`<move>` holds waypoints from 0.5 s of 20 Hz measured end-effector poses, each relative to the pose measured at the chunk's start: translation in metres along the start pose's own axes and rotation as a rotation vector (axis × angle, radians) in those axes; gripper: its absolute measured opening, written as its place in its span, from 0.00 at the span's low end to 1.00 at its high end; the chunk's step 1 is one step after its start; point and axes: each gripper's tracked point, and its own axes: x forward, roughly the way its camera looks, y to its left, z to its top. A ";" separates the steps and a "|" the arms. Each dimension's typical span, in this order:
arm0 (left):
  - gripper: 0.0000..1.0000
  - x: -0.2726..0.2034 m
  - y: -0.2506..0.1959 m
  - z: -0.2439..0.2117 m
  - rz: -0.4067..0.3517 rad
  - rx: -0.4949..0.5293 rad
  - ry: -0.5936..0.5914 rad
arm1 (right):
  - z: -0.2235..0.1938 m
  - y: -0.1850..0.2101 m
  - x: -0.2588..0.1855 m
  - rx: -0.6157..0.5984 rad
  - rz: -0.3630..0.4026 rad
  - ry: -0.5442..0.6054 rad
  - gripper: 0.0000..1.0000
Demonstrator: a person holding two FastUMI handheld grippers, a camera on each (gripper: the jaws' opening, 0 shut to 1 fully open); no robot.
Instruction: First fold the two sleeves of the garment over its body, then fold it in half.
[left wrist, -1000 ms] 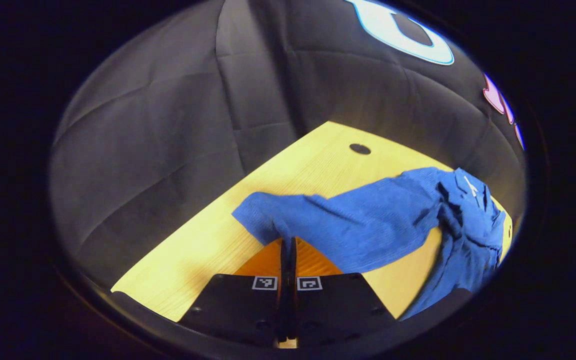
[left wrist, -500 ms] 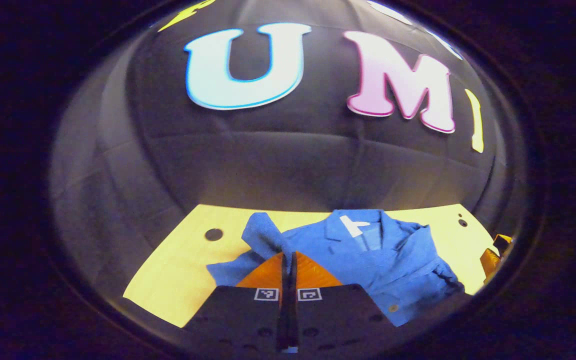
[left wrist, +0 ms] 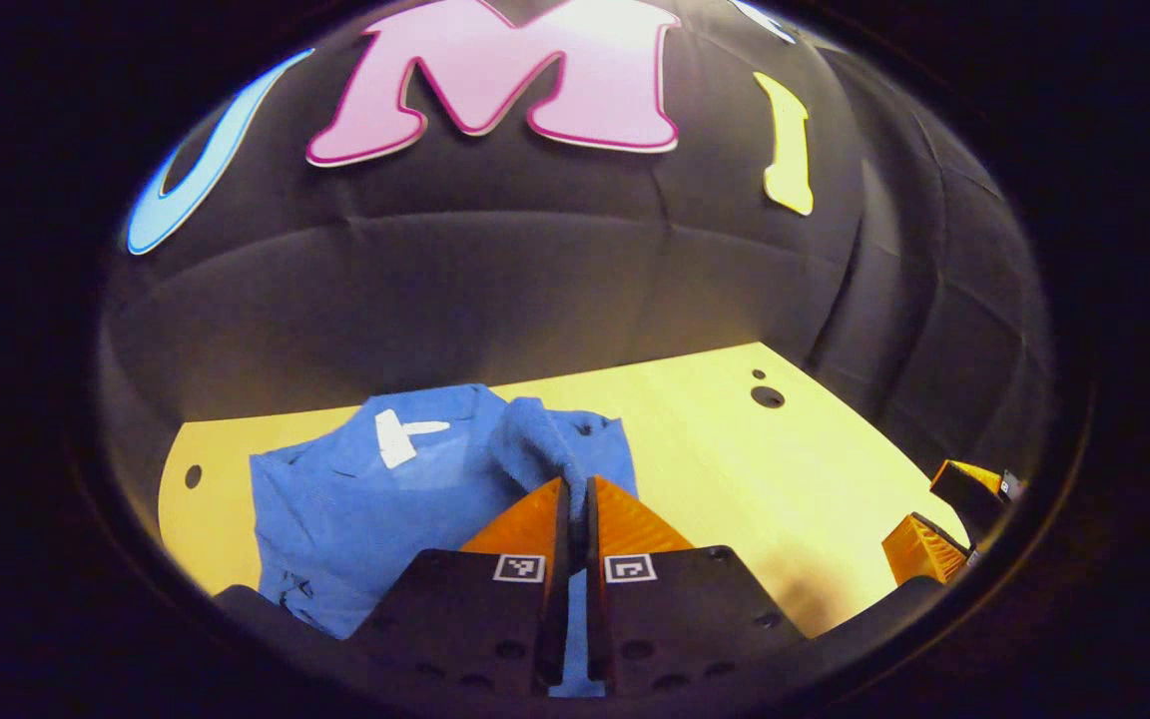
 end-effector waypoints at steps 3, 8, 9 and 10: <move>0.65 0.012 -0.012 0.003 -0.010 -0.008 -0.028 | -0.012 -0.017 -0.008 -0.012 -0.021 0.024 0.97; 0.88 -0.016 -0.005 -0.001 0.008 -0.036 -0.083 | -0.036 -0.012 -0.019 0.033 -0.008 0.091 0.97; 0.88 -0.032 0.004 -0.007 0.021 -0.038 -0.094 | -0.042 -0.005 -0.025 0.047 0.002 0.106 0.97; 0.88 -0.049 0.013 -0.016 0.029 -0.037 -0.103 | -0.049 0.003 -0.031 0.053 0.014 0.124 0.97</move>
